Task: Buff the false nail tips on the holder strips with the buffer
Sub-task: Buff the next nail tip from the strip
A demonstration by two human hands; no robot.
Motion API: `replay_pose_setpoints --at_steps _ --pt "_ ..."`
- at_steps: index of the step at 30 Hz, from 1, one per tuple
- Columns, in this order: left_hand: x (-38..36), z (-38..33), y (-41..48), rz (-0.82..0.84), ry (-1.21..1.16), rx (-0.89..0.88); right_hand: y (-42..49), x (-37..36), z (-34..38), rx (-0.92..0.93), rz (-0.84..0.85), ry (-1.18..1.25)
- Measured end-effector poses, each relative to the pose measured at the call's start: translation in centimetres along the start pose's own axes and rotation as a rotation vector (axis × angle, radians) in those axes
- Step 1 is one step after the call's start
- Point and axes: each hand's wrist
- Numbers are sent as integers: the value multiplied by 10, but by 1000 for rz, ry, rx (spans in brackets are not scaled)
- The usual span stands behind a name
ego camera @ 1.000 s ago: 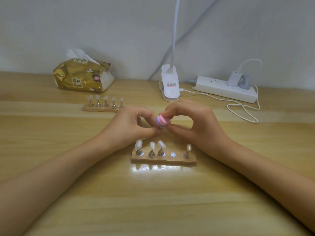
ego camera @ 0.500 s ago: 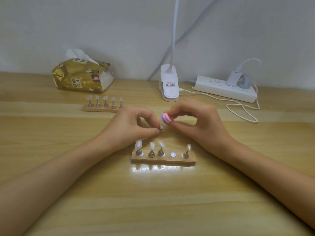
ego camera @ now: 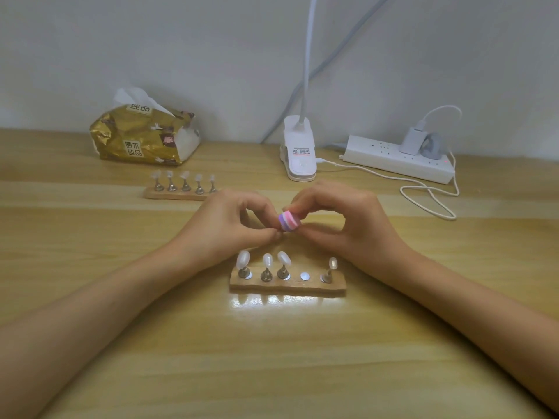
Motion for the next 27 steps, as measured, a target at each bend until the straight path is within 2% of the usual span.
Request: replay_pose_setpoints --at_steps 27 --pt "1 0 0 5 -6 0 0 -1 0 22 -7 -19"
Point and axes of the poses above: each hand's wrist, its own y-axis towards the middle knuckle, its own x-axis out of the back of the hand, z = x × y, and after that the axes turned 10 degrees about -y, right-handed
